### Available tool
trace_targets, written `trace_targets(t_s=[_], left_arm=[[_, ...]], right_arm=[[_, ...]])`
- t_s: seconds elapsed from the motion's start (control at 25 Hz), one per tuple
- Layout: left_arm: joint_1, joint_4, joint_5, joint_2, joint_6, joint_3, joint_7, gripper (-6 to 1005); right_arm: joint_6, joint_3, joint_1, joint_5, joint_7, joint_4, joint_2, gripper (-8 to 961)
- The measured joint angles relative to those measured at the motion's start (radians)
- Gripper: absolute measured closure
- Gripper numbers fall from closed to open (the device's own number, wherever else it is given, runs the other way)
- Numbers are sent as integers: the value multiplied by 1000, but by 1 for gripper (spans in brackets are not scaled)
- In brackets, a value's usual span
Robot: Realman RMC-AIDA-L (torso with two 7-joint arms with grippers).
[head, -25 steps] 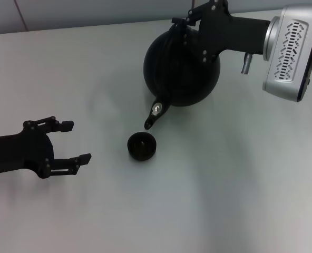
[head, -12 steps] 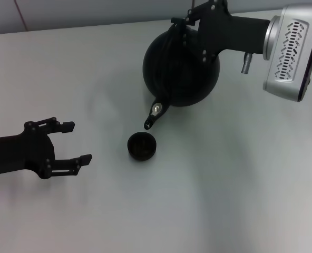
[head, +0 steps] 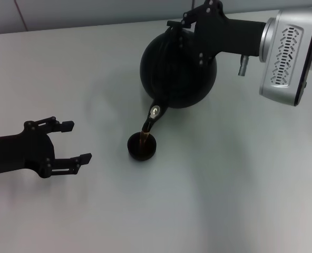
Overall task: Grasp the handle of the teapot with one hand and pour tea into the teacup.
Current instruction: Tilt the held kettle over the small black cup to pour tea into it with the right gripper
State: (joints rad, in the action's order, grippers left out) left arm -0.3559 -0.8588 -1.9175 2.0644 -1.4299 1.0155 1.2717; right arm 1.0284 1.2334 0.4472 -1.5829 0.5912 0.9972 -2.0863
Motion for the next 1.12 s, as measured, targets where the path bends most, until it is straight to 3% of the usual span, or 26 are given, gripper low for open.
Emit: trace_targets(t_s=[0.4, 0.88, 1.12], left_arm=[[1, 0, 0, 0, 0, 1, 0, 129], [11, 0, 0, 0, -1, 0, 0, 129], [8, 8, 0, 0, -3, 0, 0, 129]], right_arm=[[0, 0, -2, 31, 10, -8, 0, 819], [13, -9, -60, 277, 15, -140, 0, 804], [7, -35, -76, 491, 26, -261, 3, 796]])
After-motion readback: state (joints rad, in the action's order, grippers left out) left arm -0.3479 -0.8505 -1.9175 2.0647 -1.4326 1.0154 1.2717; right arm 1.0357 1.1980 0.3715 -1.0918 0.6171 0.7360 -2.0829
